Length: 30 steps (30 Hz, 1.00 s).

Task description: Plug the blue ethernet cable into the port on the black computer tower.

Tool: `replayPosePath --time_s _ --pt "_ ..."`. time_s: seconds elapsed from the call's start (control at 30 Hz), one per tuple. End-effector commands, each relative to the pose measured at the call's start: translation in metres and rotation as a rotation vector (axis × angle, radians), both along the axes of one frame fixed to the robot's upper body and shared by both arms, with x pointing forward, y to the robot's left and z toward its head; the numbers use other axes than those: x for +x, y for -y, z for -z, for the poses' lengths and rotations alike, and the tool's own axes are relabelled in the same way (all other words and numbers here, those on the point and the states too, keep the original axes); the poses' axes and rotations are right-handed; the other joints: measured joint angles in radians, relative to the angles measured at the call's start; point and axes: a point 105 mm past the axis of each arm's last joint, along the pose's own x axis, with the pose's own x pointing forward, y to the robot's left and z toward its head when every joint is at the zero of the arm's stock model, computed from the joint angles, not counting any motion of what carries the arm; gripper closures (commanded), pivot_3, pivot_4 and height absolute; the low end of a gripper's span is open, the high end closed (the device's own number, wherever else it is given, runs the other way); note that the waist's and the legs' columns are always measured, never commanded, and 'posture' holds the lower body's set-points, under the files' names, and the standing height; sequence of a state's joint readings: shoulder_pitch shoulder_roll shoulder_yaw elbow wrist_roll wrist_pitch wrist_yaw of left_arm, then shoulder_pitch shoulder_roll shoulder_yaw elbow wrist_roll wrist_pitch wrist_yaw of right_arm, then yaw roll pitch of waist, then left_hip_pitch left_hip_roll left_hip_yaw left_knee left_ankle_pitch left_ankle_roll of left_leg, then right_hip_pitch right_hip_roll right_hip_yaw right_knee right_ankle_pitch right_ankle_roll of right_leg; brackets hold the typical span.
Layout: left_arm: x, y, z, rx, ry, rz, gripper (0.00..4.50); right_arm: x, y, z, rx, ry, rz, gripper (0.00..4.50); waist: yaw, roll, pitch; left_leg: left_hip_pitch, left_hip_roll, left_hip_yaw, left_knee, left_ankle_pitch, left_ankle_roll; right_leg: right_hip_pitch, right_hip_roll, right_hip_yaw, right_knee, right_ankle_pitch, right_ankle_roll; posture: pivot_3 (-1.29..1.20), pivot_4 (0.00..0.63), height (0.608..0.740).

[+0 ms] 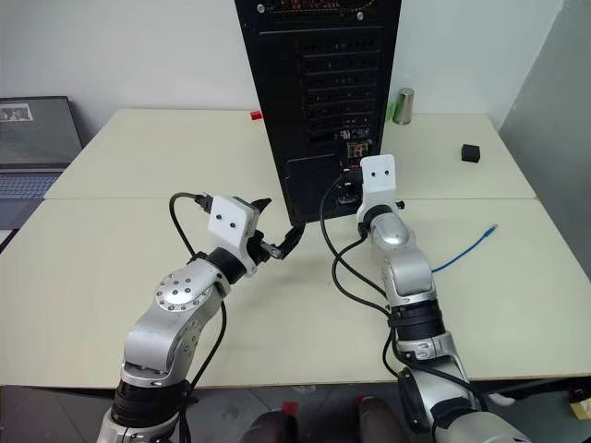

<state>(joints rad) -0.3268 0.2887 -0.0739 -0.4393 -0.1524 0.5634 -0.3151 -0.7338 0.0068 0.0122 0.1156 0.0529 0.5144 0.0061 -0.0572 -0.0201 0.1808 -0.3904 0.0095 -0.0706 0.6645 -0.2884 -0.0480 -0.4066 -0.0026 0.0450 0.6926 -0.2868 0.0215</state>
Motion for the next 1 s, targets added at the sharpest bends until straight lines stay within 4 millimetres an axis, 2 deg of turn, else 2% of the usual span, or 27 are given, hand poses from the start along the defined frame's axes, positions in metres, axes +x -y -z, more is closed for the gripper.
replayPosePath --time_s 0.03,0.17,0.4,0.67,1.0 --pt "-0.006 0.001 -0.016 -0.003 0.071 0.004 0.27 -0.003 -0.012 -0.028 0.047 0.069 -0.042 4.50 0.000 0.000 0.000 0.000 0.000 0.000 0.000 0.000 0.000 0.000 0.000 0.000 0.000 0.000 0.000 0.00 0.150 0.740" --pt "-0.006 0.001 -0.016 -0.003 0.071 0.002 0.27 -0.004 -0.019 -0.038 0.044 0.102 -0.051 4.50 -0.002 0.000 0.000 0.000 0.000 0.000 0.000 0.000 0.000 0.000 0.000 0.000 0.001 0.000 0.000 0.00 0.150 0.740" --pt "-0.006 0.001 -0.016 -0.001 0.070 0.003 0.27 -0.002 -0.025 -0.033 0.010 0.106 -0.060 4.50 -0.009 0.000 0.000 0.000 0.000 0.002 0.000 0.000 0.000 -0.002 0.000 0.001 0.004 0.000 0.000 0.00 0.150 0.740" --pt "-0.005 0.001 -0.016 0.002 0.071 0.002 0.27 0.003 -0.027 -0.035 -0.109 0.181 -0.042 4.50 -0.015 0.000 0.000 0.002 0.000 0.002 0.000 0.001 0.000 -0.002 0.000 0.002 0.005 0.000 0.000 0.00 0.150 0.740" --pt "-0.006 0.000 -0.016 0.004 0.071 0.001 0.27 0.005 -0.031 -0.034 -0.114 0.195 -0.051 4.50 -0.020 0.000 0.000 0.002 0.001 0.002 0.000 0.002 -0.002 -0.002 0.000 0.002 0.005 0.000 0.000 0.00 0.150 0.740"
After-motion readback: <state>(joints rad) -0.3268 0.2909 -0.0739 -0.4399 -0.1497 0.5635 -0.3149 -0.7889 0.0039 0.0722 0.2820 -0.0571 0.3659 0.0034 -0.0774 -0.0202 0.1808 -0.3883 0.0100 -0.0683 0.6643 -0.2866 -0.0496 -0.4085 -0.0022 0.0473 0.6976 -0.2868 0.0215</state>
